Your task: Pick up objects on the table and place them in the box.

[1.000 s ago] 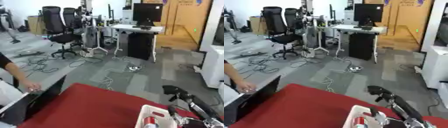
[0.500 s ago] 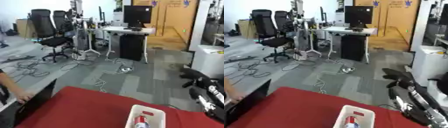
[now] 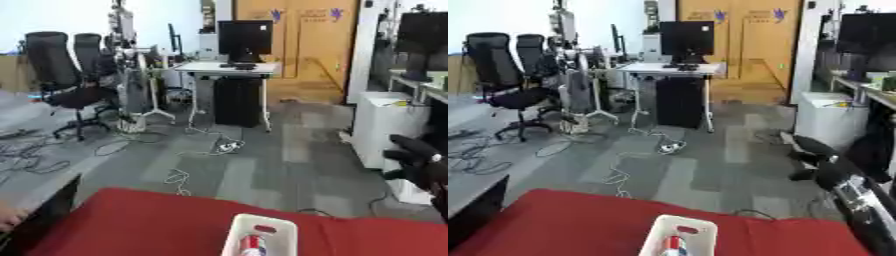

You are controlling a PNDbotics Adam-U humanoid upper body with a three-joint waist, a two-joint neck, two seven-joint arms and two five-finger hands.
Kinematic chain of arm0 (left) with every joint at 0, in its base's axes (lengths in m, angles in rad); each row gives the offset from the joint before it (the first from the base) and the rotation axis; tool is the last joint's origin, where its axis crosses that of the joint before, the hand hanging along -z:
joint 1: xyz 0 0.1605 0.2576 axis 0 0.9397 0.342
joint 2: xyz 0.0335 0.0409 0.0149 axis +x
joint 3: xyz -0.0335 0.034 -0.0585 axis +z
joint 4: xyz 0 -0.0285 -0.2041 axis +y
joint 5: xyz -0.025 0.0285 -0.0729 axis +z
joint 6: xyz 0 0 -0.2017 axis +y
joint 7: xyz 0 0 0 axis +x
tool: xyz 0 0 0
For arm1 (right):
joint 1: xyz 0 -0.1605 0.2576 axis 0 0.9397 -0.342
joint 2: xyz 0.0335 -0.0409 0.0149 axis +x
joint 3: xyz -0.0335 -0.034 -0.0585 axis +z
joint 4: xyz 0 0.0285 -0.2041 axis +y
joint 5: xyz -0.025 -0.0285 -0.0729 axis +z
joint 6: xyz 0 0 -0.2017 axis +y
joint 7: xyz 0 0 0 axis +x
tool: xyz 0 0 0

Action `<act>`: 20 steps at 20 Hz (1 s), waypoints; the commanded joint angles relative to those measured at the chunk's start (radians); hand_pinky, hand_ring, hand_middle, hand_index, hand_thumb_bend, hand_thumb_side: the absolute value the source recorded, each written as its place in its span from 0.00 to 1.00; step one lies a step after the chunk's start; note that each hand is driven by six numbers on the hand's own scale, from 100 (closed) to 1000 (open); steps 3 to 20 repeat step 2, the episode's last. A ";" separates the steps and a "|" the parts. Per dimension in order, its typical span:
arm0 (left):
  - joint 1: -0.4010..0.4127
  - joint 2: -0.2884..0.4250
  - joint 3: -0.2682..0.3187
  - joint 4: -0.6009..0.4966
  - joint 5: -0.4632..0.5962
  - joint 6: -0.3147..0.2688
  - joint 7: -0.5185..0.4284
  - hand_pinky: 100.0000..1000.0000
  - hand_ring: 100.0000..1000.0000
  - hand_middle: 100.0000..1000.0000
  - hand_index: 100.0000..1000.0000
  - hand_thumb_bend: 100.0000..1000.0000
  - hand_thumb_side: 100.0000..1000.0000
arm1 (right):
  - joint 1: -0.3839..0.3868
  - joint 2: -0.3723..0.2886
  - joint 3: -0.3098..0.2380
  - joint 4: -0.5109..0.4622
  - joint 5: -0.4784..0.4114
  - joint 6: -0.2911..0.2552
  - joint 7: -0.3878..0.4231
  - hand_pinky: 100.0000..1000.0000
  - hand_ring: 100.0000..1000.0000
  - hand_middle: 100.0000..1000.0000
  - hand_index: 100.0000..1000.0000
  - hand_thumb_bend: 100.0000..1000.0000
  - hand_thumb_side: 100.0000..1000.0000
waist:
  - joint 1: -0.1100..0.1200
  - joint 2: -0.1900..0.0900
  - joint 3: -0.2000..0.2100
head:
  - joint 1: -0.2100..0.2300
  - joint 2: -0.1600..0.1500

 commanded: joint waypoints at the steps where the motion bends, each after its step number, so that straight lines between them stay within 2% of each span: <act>1: -0.040 -0.012 -0.010 0.003 -0.020 0.008 -0.001 0.69 0.83 0.81 0.83 0.26 0.81 | 0.025 0.040 -0.036 -0.069 -0.054 0.048 0.017 0.73 0.90 1.00 1.00 0.00 0.82 | 0.002 -0.016 -0.014 | -0.016 -0.006; 2: -0.055 -0.016 -0.017 0.009 -0.020 0.006 -0.006 0.69 0.83 0.81 0.83 0.26 0.81 | 0.042 0.054 -0.038 -0.084 -0.054 0.060 0.038 0.74 0.91 1.00 1.00 0.00 0.75 | 0.003 -0.016 -0.025 | -0.022 -0.005; 20: -0.055 -0.016 -0.017 0.009 -0.020 0.006 -0.006 0.69 0.83 0.81 0.83 0.26 0.81 | 0.042 0.054 -0.038 -0.084 -0.054 0.060 0.038 0.74 0.91 1.00 1.00 0.00 0.75 | 0.003 -0.016 -0.025 | -0.022 -0.005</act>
